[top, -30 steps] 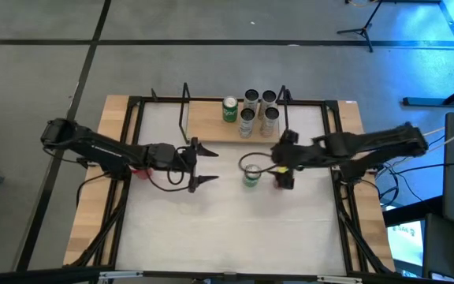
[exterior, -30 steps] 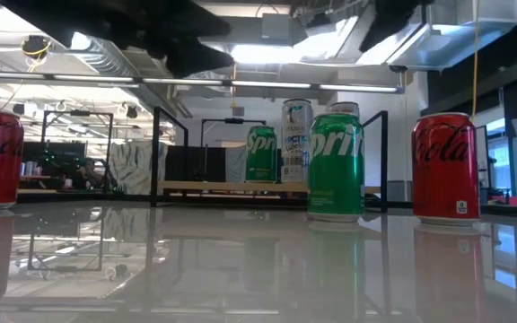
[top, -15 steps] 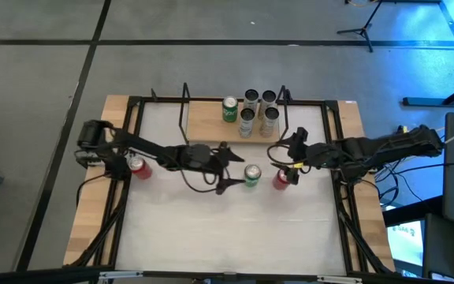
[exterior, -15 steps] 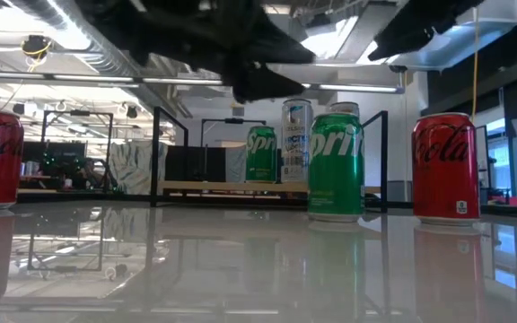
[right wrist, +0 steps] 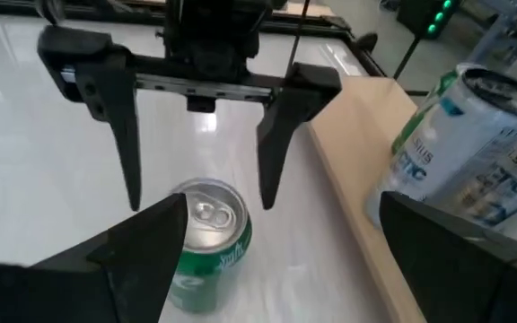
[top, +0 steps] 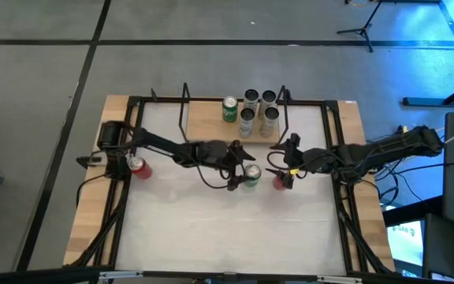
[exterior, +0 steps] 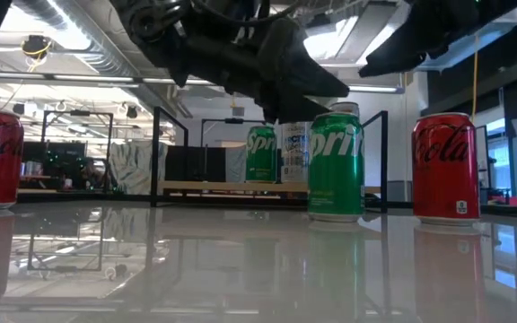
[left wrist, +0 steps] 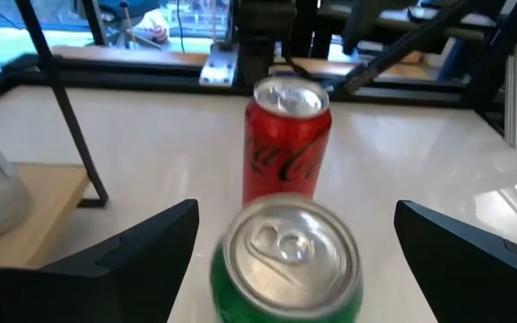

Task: Place canned beverage on shelf
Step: Put the green soda can on the shelf

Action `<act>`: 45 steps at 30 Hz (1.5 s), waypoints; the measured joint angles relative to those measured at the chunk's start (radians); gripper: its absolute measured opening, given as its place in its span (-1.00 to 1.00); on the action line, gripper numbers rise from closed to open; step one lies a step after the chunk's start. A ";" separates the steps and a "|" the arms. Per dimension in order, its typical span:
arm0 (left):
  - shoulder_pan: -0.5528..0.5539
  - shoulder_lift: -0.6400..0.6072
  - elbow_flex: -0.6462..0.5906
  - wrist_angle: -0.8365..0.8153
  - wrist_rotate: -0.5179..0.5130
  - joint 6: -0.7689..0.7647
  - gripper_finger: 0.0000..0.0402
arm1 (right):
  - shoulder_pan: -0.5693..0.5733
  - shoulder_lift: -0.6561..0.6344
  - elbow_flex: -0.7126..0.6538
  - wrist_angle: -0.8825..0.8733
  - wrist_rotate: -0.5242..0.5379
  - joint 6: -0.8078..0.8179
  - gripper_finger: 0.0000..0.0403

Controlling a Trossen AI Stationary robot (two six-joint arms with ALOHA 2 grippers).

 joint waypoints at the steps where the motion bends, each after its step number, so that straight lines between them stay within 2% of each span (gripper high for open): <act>1: 0.000 0.006 0.000 -0.002 0.002 0.000 0.83 | 0.000 0.001 -0.009 0.007 0.001 0.001 0.80; 9: -0.001 0.045 0.000 0.020 -0.004 0.001 0.83 | 0.000 0.001 -0.068 0.067 0.002 0.007 0.80; 23: -0.002 0.095 -0.001 0.068 0.000 0.019 0.81 | 0.000 0.001 -0.068 0.074 0.003 0.006 0.80; 26: -0.002 0.095 -0.001 0.061 -0.004 0.020 0.72 | 0.000 0.001 -0.068 0.074 0.003 0.006 0.80; 32: -0.006 0.095 -0.001 0.051 -0.013 0.020 0.40 | 0.000 0.001 -0.068 0.067 -0.010 0.005 0.80; 37: -0.024 0.077 -0.001 0.016 -0.024 -0.002 0.38 | 0.001 0.001 -0.068 0.066 -0.053 0.005 0.80; 41: -0.058 -0.008 -0.004 -0.116 -0.126 -0.006 0.39 | 0.001 0.002 -0.067 0.064 -0.061 0.006 0.80; 45: -0.095 -0.134 -0.003 -0.264 -0.309 0.022 0.41 | 0.000 0.001 -0.067 0.066 -0.061 0.007 0.80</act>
